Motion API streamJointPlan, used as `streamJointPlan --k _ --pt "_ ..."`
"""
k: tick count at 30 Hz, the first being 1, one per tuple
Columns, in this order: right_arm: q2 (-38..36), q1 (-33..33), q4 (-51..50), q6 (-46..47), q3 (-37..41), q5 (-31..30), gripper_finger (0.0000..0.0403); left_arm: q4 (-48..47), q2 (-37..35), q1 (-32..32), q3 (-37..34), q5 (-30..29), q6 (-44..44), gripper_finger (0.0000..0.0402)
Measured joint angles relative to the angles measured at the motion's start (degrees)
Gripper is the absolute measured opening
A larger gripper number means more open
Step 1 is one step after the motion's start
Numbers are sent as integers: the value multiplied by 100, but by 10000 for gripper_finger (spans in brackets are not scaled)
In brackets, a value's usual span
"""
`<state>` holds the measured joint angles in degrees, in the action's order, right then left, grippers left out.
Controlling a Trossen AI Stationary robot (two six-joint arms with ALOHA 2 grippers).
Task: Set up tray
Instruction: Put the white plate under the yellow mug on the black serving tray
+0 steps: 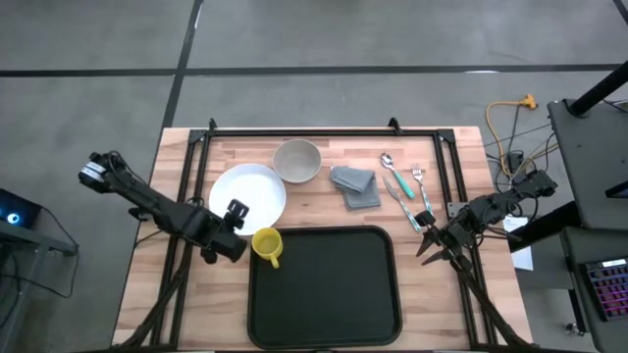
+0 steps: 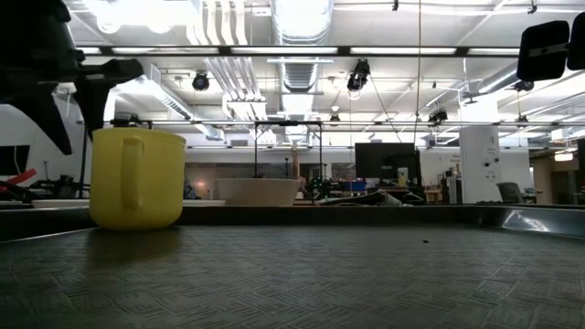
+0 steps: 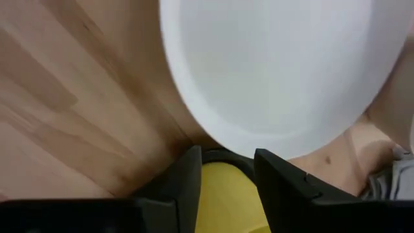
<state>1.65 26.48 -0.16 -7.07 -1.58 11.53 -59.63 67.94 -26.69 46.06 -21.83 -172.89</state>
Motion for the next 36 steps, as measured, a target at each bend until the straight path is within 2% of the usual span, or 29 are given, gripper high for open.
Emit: streamJointPlan --k 9,15,36 --pt "0 2 -1 0 -1 -1 100 42 27 -29 -225 222 -180 109" --pt "0 2 -2 0 0 1 100 519 28 -29 -479 441 -278 109" --pt "0 0 0 0 0 2 100 998 31 39 -1109 544 -326 109"
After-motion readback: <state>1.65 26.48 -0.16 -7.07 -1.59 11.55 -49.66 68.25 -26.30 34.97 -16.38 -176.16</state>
